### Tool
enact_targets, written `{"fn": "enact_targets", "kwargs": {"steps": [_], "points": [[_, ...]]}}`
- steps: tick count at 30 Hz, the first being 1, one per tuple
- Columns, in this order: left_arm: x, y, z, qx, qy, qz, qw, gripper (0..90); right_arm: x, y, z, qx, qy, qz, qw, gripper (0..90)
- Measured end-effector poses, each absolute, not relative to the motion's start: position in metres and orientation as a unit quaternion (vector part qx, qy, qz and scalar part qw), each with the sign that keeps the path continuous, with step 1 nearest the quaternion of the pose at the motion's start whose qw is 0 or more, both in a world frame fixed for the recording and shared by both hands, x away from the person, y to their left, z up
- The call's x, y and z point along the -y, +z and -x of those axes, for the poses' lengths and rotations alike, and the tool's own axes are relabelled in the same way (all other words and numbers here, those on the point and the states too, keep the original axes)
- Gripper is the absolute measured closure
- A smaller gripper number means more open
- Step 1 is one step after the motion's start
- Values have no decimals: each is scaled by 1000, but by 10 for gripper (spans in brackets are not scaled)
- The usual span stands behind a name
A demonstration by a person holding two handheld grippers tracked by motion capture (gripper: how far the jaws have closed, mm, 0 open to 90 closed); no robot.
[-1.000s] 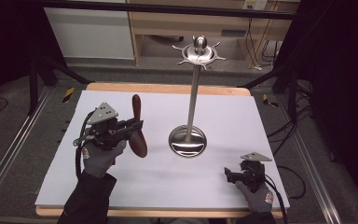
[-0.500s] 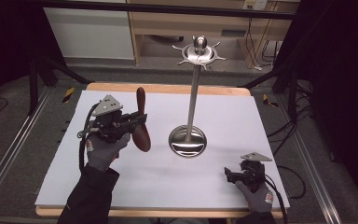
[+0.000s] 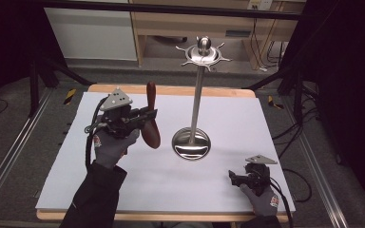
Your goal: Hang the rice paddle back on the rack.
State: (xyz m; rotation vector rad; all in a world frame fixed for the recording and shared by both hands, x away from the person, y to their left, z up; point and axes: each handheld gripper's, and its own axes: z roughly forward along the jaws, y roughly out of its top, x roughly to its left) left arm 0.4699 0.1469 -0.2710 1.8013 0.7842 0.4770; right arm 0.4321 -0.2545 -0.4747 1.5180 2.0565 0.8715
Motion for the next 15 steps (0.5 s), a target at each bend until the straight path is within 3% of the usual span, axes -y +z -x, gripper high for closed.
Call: {"fn": "enact_targets", "kwargs": {"steps": [15], "points": [[-132,-257,-474,-313,199,-756,540,776,256,-475,-433,-746,314,-544,221,113]]}}
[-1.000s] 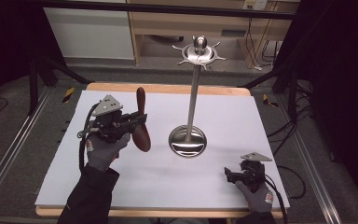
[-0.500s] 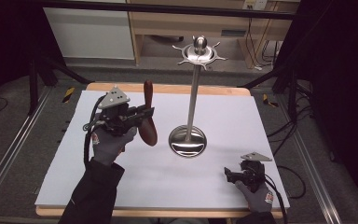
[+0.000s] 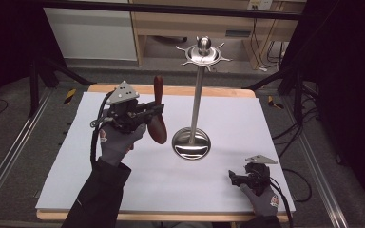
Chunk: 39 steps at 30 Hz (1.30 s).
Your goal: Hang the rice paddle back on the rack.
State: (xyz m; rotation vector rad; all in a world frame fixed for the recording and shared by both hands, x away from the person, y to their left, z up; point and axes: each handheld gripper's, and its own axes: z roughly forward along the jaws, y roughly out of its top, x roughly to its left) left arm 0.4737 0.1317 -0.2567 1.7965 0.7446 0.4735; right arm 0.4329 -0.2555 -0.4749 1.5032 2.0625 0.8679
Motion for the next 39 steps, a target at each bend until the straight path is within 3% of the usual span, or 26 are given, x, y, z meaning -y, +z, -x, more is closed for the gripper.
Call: {"fn": "enact_targets", "kwargs": {"steps": [38,39], "points": [[-102,-221,-487,-292,211,-762,538,776,256,-474,-433,-743,321,-546,217,110],[-112,-213,-501,-195,292,-792,499,776,256,-474,-433,-743,319,-545,220,110]]}}
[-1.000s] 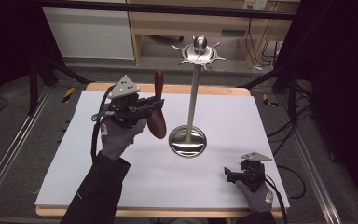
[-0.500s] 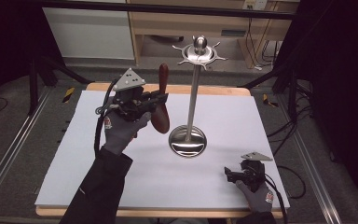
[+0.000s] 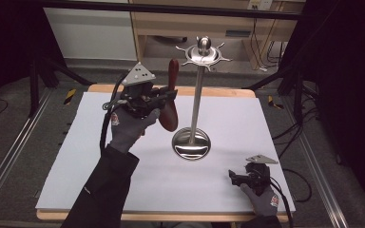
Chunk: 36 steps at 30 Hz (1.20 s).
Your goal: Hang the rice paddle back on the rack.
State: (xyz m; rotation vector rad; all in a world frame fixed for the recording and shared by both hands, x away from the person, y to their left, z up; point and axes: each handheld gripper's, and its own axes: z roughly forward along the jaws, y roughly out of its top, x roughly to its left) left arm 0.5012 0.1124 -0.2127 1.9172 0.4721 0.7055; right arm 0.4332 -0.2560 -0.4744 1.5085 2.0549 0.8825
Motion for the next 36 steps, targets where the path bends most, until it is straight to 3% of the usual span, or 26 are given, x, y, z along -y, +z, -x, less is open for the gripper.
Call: {"fn": "enact_targets", "kwargs": {"steps": [2,36], "points": [[-112,-211,-504,-176,290,-800,495,776,256,-474,-433,-743,319,-546,220,110],[-92,-215,-520,-200,284,-805,480,775,257,-473,-433,-741,324,-547,217,108]]}}
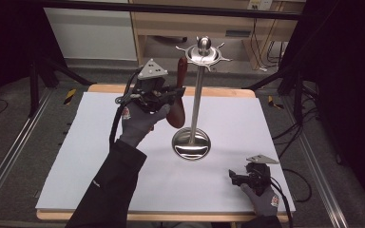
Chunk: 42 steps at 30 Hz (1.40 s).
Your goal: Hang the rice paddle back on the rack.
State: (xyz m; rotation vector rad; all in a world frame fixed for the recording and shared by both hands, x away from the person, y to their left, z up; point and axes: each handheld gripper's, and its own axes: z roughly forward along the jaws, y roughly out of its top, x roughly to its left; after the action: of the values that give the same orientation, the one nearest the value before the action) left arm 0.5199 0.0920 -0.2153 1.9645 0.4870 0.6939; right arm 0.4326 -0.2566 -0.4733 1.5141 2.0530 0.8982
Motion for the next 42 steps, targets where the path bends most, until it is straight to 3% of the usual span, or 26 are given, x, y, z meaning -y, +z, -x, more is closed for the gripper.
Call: {"fn": "enact_targets", "kwargs": {"steps": [30,40,42], "points": [[-81,-224,-526,-196,316,-784,498,763,256,-474,-433,-741,324,-546,216,108],[-88,-226,-519,-188,322,-777,508,635,255,-474,-432,-740,325,-548,214,108],[-94,-229,-516,-186,321,-776,509,566,256,-473,-432,-741,326,-547,215,108]]}}
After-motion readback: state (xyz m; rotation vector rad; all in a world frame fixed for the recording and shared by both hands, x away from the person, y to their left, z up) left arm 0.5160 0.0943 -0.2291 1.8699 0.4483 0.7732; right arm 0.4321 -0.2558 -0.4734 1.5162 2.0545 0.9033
